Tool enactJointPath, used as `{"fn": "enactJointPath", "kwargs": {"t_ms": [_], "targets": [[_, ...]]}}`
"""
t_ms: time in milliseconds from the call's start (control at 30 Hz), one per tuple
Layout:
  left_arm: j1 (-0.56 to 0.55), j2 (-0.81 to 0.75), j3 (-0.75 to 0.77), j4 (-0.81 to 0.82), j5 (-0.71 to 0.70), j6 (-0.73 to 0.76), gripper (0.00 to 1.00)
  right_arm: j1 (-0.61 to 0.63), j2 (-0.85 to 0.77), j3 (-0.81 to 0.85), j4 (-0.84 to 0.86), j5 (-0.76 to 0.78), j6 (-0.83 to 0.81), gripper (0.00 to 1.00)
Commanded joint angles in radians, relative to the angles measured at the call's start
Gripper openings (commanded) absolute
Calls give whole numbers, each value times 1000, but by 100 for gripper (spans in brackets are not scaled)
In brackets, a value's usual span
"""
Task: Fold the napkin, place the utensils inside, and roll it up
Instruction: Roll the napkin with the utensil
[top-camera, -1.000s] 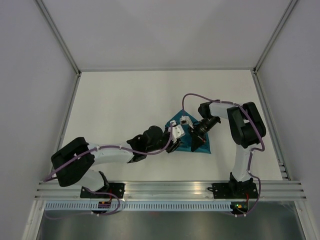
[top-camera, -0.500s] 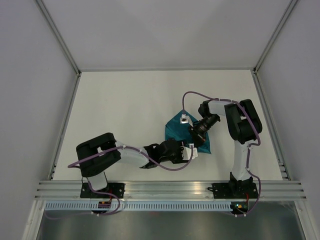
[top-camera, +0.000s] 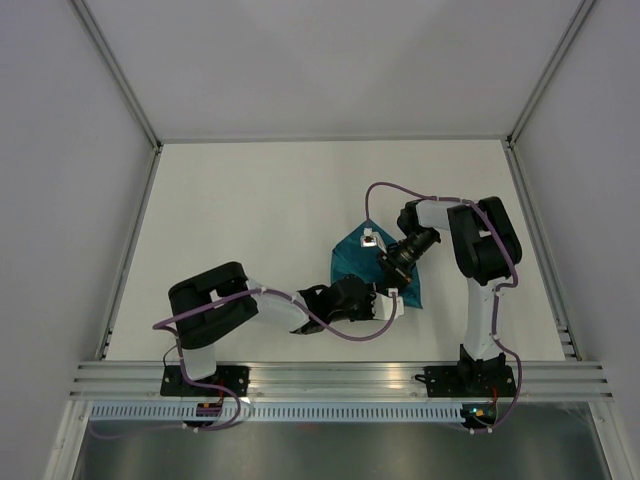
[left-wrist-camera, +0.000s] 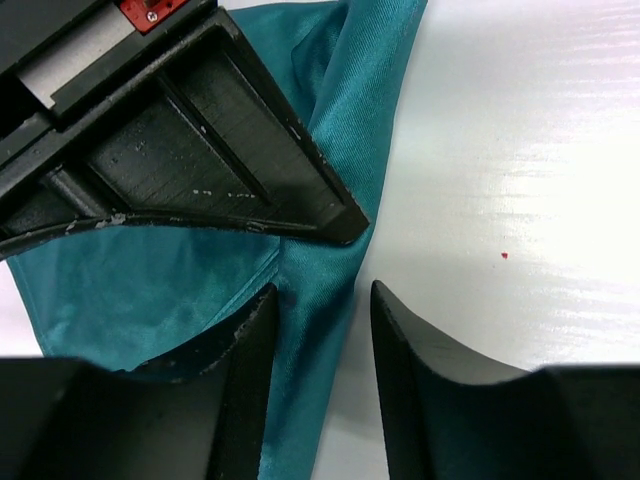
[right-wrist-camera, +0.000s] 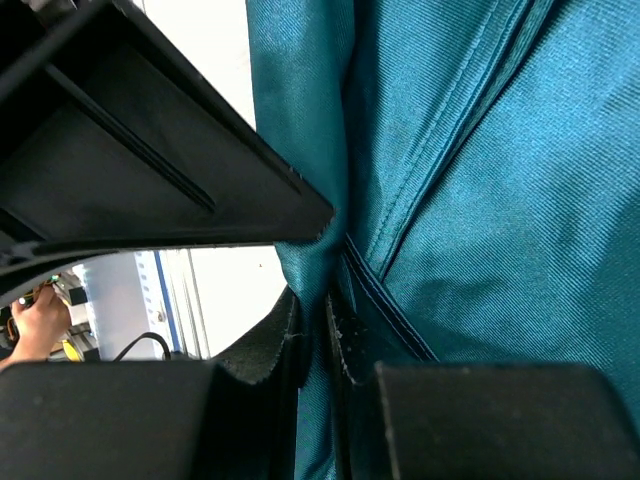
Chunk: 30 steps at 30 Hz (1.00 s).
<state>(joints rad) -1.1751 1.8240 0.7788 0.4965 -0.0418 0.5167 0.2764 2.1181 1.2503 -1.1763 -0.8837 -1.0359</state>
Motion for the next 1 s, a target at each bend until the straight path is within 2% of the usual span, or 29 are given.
{"fn": "enactJointPath", "kwargs": {"t_ms": [0,167,267,367,500,600,733,967], "targets": [[-6,41,25,-47,65,-16,45,-3,57,-5,119,141,-64,4],[-6,64,13,-55,91,-75,27,-3,56,-9,121,138,-62,5],[-5,66,11,-70,114,-113,14,-5,46,-12,127,140,-56,6],[2,78,25,-104,152,-148,3,-6,25,-15,132,137,-49,16],[12,81,27,-122,233,-205,2,-14,-21,-12,135,111,-30,34],[38,90,34,-144,299,-248,2,-31,-72,-6,142,94,-1,45],[74,97,34,-156,367,-288,2,-69,-156,20,130,36,20,49],[186,121,53,-187,554,-397,2,-218,-309,-3,127,-41,-7,50]]}}
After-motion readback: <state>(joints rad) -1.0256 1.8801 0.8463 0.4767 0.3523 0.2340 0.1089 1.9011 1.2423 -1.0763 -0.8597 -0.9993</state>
